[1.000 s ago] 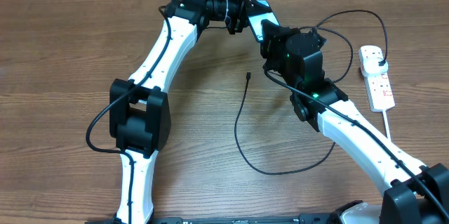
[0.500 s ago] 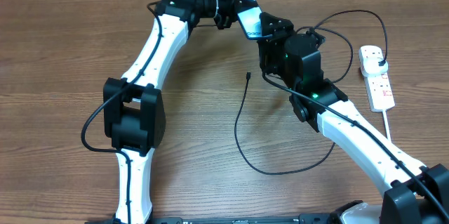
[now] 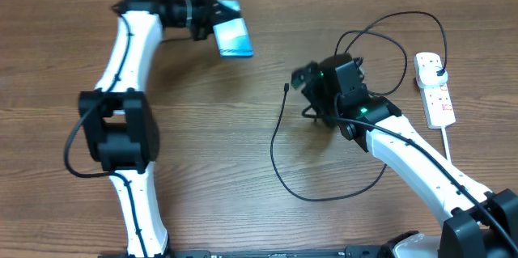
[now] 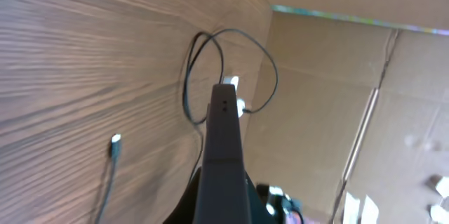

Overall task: Plug charger to phone and switch on socket
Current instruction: 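Move the right gripper down to grasp the black cable's USB-C plug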

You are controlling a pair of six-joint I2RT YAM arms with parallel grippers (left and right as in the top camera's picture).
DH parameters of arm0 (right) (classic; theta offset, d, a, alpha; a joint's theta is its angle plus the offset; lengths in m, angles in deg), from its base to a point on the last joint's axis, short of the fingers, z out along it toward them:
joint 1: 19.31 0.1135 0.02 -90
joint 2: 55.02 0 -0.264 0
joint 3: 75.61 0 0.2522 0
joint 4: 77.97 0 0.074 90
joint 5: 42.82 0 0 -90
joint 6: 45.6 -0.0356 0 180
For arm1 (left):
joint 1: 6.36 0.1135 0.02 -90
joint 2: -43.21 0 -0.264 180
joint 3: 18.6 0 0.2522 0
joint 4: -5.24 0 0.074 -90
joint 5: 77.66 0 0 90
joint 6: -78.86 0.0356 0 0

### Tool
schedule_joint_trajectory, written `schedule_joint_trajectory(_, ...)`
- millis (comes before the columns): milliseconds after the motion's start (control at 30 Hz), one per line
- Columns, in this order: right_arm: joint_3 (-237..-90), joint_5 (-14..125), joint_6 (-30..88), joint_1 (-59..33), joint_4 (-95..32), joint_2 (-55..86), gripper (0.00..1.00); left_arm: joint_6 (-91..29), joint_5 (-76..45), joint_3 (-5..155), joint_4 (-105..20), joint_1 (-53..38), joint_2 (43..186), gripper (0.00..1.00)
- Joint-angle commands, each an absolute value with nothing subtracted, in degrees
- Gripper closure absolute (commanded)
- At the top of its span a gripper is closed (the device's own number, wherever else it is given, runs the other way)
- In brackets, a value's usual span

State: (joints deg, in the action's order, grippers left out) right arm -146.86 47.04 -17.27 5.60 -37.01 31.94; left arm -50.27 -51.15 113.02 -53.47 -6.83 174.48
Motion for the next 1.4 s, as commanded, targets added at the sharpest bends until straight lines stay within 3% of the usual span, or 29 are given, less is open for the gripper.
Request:
schedule_joint_trajectory(0,-147.93,49.94,-6.91,5.82,-33.97,31.26,0.0,-37.18,-60.43,114.09,-57.84,-6.24,172.62,0.96)
schedule_joint_trajectory(67,-147.95,52.44,-1.57,5.82,-32.29,31.26,0.0,-33.44,-62.69,114.09,-61.53,-5.59,172.62,0.96)
schedule_joint_trajectory(133,-147.95,56.72,4.79,5.82,-32.09,31.26,0.2,-30.91,-63.89,114.09,-64.5,-5.15,172.62,0.96)
schedule_joint_trajectory(267,-148.76,59.93,7.85,5.75,-29.71,31.26,0.32,-30.19,-64.74,114.09,-67.06,-4.82,172.62,0.96)
schedule_joint_trajectory(433,-154.01,59.69,9.4,5.75,-24.35,32.09,0.34,-30.21,-67.93,114.09,-66.97,-4.85,172.62,0.95)
schedule_joint_trajectory(567,-160.76,59.76,11.69,5.71,-19.39,35.96,0.44,-29.93,-67.84,114.09,-66.99,-5.41,172.62,0.96)
schedule_joint_trajectory(767,-172.54,60.65,12.96,5.71,-12.07,46.34,0.47,-29.97,-66.53,114.09,-67.02,-5.81,172.62,0.96)
schedule_joint_trajectory(867,-173.4,60.74,11.21,5.71,-13.89,49.29,0.56,-29.99,-66.27,114.09,-67.02,-5.96,172.62,0.96)
schedule_joint_trajectory(1000,-173.33,60.33,11.21,5.71,-18.41,51.63,0.57,-29.99,-65.16,114.07,-67.19,-6.59,172.62,0.96)
schedule_joint_trajectory(1067,-173.33,58.93,11.21,5.71,-19.81,52.55,0.65,-29.99,-65.11,114.07,-67.19,-6.92,172.62,0.96)
schedule_joint_trajectory(1367,-173.33,57.09,9.81,5.71,-22.45,57.12,0.69,-31.98,-63.49,114.07,-66.99,-7.21,172.64,0.96)
